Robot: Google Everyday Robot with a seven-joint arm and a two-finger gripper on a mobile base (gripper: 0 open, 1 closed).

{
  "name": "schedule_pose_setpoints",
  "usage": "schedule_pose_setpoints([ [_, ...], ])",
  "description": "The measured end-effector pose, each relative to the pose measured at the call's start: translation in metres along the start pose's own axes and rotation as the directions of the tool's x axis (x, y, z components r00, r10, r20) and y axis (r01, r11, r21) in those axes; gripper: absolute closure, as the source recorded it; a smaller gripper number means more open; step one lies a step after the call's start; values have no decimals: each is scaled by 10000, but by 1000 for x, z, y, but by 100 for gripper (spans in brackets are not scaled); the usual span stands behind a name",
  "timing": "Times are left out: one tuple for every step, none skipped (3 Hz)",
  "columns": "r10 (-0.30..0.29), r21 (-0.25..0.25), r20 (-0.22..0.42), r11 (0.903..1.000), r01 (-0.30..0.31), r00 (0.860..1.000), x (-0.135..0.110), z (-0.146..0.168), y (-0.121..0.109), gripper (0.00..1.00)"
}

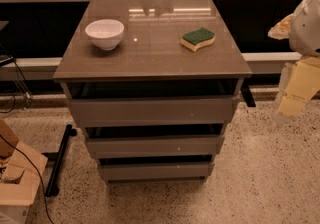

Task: Open top drawer

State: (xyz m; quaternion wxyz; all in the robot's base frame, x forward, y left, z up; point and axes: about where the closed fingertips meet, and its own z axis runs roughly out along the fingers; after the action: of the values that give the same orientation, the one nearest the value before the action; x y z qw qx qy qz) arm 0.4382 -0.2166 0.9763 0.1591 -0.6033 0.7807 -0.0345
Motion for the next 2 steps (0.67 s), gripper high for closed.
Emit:
schedule_pose_setpoints([
  [0, 1, 4, 10000, 0, 10000, 0, 0, 0, 0],
  [39, 91, 1021, 9999, -48, 9948, -2, 18, 7, 0],
])
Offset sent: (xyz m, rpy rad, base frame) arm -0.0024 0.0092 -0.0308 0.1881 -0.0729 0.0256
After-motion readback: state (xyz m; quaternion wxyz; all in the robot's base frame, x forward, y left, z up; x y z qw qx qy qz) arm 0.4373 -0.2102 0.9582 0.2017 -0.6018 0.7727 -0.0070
